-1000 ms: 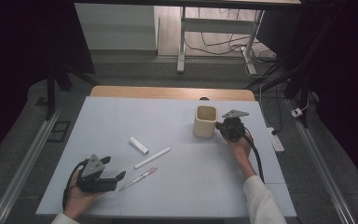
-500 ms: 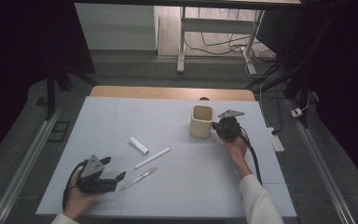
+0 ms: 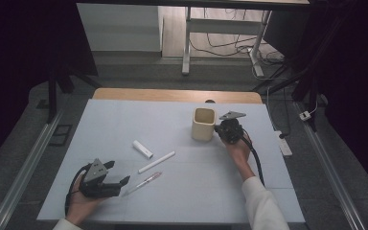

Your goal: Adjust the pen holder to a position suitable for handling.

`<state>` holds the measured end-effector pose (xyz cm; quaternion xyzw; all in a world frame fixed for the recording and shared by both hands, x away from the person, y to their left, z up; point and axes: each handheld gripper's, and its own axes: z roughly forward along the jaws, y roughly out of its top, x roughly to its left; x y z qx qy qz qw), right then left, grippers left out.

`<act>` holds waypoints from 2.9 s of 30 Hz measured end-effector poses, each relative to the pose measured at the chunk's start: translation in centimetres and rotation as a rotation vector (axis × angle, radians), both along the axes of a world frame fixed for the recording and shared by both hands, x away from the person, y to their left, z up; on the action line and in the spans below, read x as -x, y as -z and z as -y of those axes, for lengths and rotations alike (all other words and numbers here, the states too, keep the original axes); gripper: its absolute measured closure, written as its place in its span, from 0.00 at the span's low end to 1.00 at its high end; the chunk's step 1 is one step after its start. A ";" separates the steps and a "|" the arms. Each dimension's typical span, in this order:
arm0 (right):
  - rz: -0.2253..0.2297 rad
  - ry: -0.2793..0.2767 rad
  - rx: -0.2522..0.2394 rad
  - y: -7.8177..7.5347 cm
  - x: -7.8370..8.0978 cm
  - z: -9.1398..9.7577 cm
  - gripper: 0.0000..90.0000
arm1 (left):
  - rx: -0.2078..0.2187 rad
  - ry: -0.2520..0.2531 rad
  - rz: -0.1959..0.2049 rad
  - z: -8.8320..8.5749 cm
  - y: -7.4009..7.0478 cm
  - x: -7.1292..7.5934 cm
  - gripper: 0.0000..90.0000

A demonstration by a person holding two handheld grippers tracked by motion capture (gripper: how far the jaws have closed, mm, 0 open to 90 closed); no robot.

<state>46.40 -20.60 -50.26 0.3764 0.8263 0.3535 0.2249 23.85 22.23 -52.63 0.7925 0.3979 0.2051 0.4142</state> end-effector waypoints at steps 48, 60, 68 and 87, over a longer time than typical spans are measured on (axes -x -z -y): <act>-0.029 -0.070 -0.015 0.4 -1.4 -6.7 0.99 | 0.003 0.008 -0.015 -0.1 0.1 -0.1 0.21; -0.003 -0.078 0.002 -0.6 -0.1 -5.1 0.99 | 0.005 0.006 -0.014 -0.3 0.2 -0.2 0.21; 0.012 -0.110 -0.020 -0.9 2.9 -1.4 0.99 | 0.000 0.012 -0.011 -0.1 0.1 -0.2 0.21; 0.049 -0.129 -0.128 -1.2 10.2 4.9 0.58 | 0.003 0.013 -0.018 -0.1 0.3 -0.5 0.21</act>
